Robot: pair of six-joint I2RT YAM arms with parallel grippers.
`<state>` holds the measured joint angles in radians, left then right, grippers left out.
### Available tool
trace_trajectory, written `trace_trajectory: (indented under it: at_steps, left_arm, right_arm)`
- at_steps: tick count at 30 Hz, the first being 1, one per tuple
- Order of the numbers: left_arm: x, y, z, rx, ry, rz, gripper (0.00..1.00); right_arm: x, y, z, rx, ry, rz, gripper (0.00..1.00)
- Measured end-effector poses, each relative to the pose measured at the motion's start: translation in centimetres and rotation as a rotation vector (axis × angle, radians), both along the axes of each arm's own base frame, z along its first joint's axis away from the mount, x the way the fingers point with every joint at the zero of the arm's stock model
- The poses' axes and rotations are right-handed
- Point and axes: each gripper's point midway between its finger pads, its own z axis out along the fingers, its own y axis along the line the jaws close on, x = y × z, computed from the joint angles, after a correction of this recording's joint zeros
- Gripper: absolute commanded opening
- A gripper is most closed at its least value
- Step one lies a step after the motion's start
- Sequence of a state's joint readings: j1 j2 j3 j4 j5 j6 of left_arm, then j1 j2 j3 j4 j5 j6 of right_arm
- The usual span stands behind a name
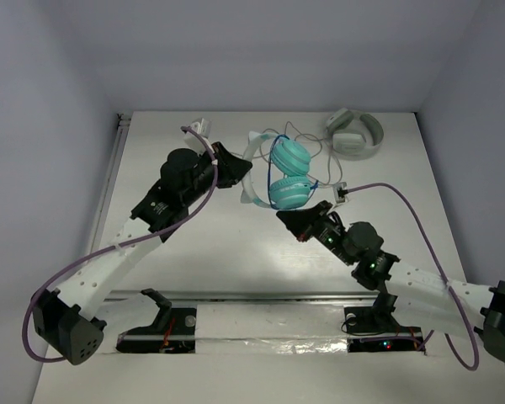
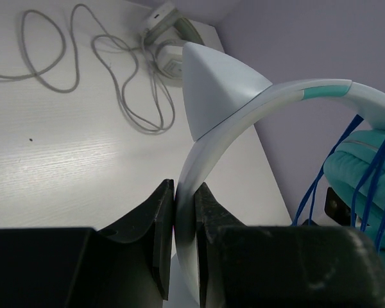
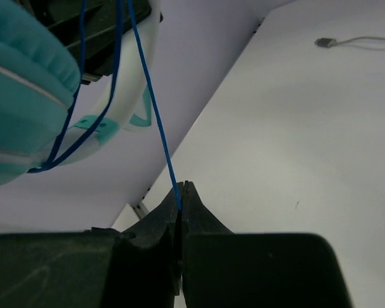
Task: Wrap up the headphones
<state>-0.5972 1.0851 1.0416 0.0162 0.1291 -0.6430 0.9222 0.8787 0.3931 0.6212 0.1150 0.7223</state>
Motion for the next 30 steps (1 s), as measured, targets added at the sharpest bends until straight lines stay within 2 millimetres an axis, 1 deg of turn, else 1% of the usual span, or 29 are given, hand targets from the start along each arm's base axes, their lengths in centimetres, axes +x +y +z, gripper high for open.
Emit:
trace_trajectory:
  at_steps: [5,11,16,21,26,30]
  left_arm:
    - [1.8,0.9,-2.8,-0.02,0.058,0.13,0.0]
    - [4.0,2.7,-5.8,0.019,0.085,0.297,0.0]
    - [5.3,2.9,-8.1,0.044,0.094,0.366,0.0]
    - [5.2,2.7,-11.3,0.066,0.116,0.406,0.0]
    - [4.6,2.0,-12.7,0.063,0.109,0.43,0.0]
    - [3.6,1.4,-13.5,0.072,0.1,0.439,0.0]
  right_arm:
    - [0.3,1.4,-1.2,0.043,0.074,0.035,0.01]
    - [0.2,2.8,-1.9,0.094,0.142,0.09,0.03]
    - [0.1,3.7,-2.5,0.132,0.235,0.128,0.04]
    - [0.0,4.6,-2.7,0.179,0.33,0.164,0.06]
    - [0.4,5.4,-3.8,0.225,0.448,0.165,0.09]
    - [1.0,5.8,-3.9,0.29,0.522,0.15,0.13]
